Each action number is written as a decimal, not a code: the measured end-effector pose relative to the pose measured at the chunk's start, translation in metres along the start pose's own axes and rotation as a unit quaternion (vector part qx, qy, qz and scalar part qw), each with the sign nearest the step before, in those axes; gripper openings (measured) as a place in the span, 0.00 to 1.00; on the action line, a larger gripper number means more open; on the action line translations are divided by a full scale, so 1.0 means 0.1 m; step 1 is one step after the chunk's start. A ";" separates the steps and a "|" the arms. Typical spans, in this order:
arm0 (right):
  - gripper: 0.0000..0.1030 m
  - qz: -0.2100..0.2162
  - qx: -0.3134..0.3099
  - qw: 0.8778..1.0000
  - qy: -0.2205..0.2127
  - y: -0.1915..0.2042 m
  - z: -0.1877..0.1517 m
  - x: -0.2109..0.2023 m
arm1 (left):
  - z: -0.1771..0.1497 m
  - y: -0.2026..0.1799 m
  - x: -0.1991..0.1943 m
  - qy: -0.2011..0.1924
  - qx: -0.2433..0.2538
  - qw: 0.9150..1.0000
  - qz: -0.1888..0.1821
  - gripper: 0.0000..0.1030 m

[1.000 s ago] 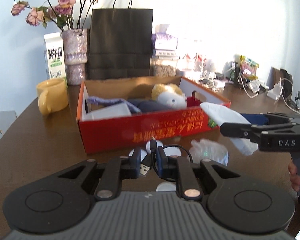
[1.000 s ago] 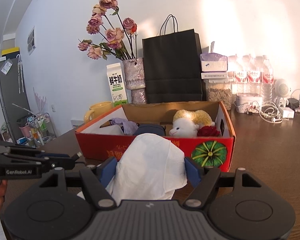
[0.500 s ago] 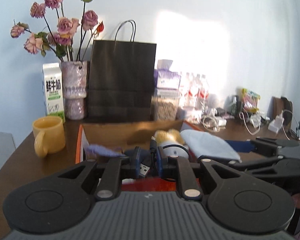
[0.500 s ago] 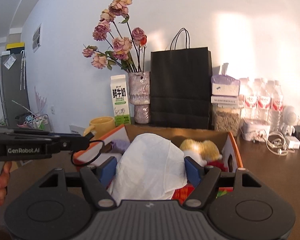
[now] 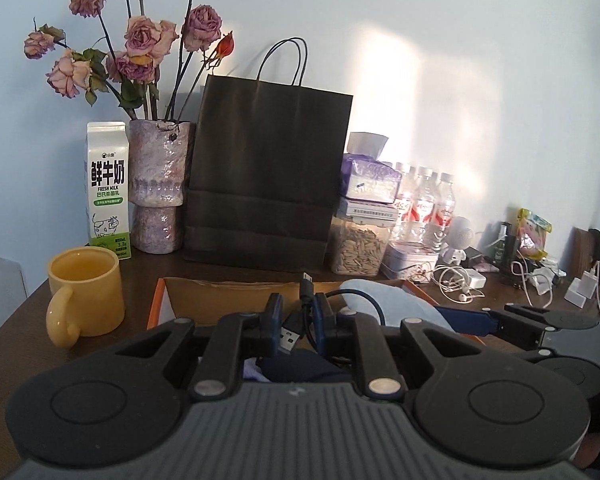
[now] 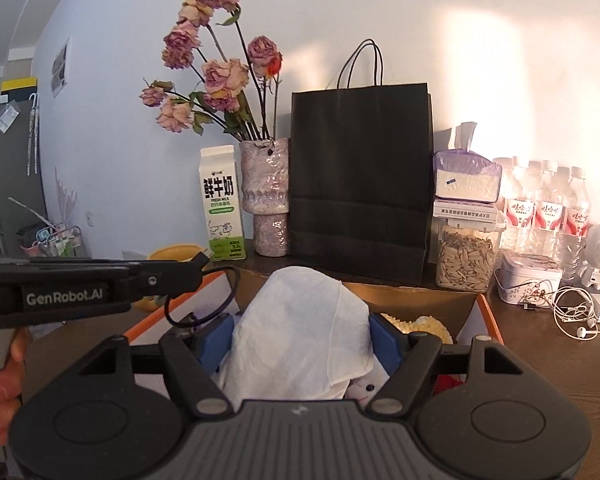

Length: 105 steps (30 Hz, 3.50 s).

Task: Organize objects
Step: 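Carry the tissue over the box with the right tool while the left tool grasps the USB cable, then open both tools to drop the tissue and USB cable into the box, then withdraw both tools and move them to the clear plastic bag and bottle cap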

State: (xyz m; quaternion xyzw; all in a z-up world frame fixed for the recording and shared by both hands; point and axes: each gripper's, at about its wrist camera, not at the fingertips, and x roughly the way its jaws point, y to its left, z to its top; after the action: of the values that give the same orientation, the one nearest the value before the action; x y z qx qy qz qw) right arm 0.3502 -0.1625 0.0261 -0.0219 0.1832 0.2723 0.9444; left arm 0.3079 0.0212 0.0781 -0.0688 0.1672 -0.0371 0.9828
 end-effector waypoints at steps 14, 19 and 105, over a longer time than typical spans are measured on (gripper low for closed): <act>0.70 -0.004 0.028 0.999 0.032 -0.24 -0.10 0.51 | -0.05 0.19 0.54 0.032 -0.005 0.999 0.023 0.16; 0.70 -0.007 0.030 0.999 0.031 -0.26 -0.10 0.50 | -0.06 0.17 0.52 0.030 0.001 0.999 0.024 0.16; 1.00 -0.029 0.017 0.998 0.052 0.15 -1.07 -1.29 | -1.30 -0.23 -0.99 0.148 0.031 0.988 0.030 0.99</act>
State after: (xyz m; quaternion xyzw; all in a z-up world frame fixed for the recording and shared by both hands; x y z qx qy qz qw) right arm 0.2057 -0.2303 -0.0268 -0.0258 0.2361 0.2398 0.9413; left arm 0.1705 -0.0079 -0.0079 -0.0273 0.3115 -0.0224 0.9496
